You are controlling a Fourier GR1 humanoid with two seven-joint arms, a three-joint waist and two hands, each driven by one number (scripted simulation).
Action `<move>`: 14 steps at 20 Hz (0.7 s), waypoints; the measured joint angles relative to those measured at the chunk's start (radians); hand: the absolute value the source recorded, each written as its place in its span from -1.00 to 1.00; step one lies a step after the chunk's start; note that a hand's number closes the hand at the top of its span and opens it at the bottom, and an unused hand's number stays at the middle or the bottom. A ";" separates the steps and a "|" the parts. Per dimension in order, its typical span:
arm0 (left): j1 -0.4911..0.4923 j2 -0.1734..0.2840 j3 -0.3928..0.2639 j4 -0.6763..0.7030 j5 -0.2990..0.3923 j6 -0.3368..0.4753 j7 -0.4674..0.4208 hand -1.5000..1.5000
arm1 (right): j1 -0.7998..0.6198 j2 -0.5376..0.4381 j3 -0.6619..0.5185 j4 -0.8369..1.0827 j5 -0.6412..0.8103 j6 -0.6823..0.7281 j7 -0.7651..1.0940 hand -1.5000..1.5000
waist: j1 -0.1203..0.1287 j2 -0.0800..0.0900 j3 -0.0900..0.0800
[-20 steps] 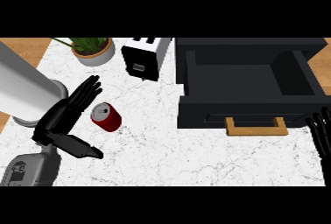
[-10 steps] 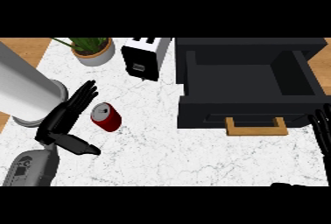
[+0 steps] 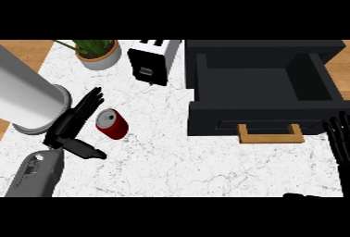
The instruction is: Pick up the can, place it into the drawer and close the drawer
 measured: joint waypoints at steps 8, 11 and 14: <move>-0.062 0.032 0.014 0.209 -0.055 0.008 -0.133 -1.00 | 0.021 0.019 0.007 -0.023 0.012 0.007 -0.008 -1.00 | -0.001 0.000 0.000; -0.083 0.040 0.020 0.285 -0.070 0.013 -0.181 -1.00 | 0.026 0.021 0.002 -0.026 0.010 0.012 -0.014 -1.00 | -0.002 0.000 0.000; -0.114 0.045 0.027 0.353 -0.077 0.015 -0.200 -1.00 | 0.011 0.014 -0.002 -0.025 0.010 0.015 0.001 -1.00 | -0.002 0.001 0.000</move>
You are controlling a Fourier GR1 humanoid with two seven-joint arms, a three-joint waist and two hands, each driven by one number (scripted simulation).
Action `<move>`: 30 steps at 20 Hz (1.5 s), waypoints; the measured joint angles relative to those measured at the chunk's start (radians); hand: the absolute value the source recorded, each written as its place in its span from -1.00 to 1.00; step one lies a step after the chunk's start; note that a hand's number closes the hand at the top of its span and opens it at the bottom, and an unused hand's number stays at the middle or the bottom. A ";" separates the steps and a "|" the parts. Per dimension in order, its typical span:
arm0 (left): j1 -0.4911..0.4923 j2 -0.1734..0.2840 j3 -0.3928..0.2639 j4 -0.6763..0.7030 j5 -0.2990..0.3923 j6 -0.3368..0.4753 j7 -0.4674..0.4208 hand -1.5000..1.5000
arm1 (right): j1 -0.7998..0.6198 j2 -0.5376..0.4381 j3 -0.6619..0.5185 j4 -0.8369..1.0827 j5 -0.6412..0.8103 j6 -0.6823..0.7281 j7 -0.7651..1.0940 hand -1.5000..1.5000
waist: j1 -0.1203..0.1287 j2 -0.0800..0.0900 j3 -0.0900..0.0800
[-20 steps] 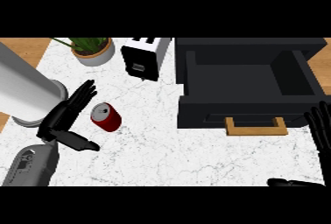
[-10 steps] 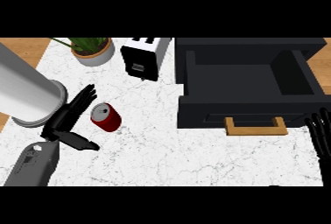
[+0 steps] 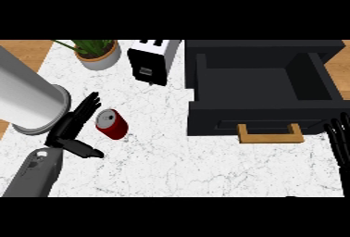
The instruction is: Pick up the can, place it into the drawer and close the drawer
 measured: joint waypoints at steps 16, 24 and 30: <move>-0.120 -0.007 0.004 0.251 -0.052 0.058 -0.118 -1.00 | -0.012 0.008 -0.006 -0.068 -0.010 -0.003 0.076 -1.00 | -0.004 0.001 0.000; -0.157 -0.056 -0.001 0.296 -0.061 0.097 -0.138 -1.00 | -0.007 0.011 -0.022 -0.064 -0.026 0.002 0.067 -1.00 | -0.005 0.002 -0.001; -0.196 -0.071 -0.005 0.316 -0.067 0.098 -0.125 -1.00 | -0.014 0.009 -0.014 -0.068 -0.023 -0.004 0.073 -1.00 | -0.005 0.001 -0.001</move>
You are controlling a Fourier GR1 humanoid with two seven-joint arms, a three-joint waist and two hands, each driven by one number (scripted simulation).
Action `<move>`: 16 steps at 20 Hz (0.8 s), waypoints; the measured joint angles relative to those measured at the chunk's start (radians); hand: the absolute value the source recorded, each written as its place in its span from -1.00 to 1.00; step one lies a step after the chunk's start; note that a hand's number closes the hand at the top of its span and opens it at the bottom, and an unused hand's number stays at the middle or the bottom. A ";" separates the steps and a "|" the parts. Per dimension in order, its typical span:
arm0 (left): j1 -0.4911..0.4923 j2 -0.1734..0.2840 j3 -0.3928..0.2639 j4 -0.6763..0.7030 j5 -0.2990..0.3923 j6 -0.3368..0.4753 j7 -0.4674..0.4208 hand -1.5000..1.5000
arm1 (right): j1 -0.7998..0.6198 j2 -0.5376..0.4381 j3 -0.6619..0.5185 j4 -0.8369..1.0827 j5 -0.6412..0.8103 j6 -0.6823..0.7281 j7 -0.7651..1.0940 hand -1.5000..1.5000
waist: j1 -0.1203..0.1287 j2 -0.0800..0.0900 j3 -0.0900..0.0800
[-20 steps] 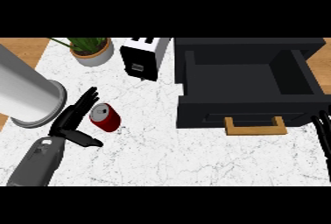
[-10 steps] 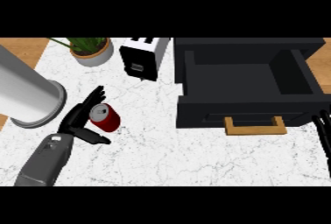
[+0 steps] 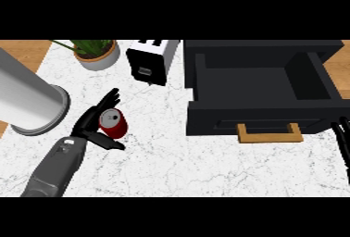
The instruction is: Pick up the can, place it into the drawer and close the drawer
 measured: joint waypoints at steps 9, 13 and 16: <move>-0.018 -0.025 -0.009 -0.008 0.001 -0.029 -0.005 1.00 | 0.034 -0.002 -0.021 -0.027 -0.036 0.025 0.006 -1.00 | 0.000 -0.001 0.001; -0.031 -0.043 -0.001 -0.014 0.021 -0.054 0.019 1.00 | 0.036 0.005 -0.013 -0.029 -0.029 0.018 0.003 -1.00 | 0.001 -0.001 0.001; -0.016 -0.055 -0.008 -0.052 0.030 -0.072 0.032 1.00 | 0.064 0.006 -0.024 -0.049 -0.044 0.032 -0.002 -1.00 | 0.004 -0.003 0.001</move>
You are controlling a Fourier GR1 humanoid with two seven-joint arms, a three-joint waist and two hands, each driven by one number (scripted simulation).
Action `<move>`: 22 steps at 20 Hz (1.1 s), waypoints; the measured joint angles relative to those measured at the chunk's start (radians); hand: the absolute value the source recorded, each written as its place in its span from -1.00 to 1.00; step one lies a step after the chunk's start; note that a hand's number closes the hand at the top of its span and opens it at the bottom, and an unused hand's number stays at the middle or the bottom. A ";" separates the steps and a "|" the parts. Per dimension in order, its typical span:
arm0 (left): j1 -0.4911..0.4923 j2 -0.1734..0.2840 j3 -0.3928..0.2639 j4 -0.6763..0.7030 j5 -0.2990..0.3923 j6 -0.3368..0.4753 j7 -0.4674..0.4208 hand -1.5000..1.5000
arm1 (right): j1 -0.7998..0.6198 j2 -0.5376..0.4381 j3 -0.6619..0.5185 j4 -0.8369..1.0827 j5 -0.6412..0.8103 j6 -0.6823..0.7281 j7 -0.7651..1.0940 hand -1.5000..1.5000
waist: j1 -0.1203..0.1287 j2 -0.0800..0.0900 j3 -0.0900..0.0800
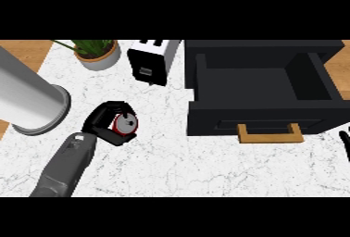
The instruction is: Pick up the can, place it into the drawer and close the drawer
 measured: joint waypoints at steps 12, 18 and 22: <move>0.095 -0.035 0.148 -0.173 0.149 0.245 0.081 1.00 | 0.012 0.009 -0.008 -0.023 -0.006 -0.020 0.012 -1.00 | 0.027 -0.009 0.002; 0.200 -0.114 0.093 -0.502 0.175 0.354 0.254 1.00 | 0.010 -0.002 -0.032 -0.053 -0.030 -0.017 0.041 -1.00 | 0.027 -0.010 0.002; 0.227 -0.152 0.007 -0.721 0.174 0.421 0.400 1.00 | 0.035 -0.004 -0.052 -0.047 -0.051 0.008 0.016 -1.00 | 0.021 -0.010 0.002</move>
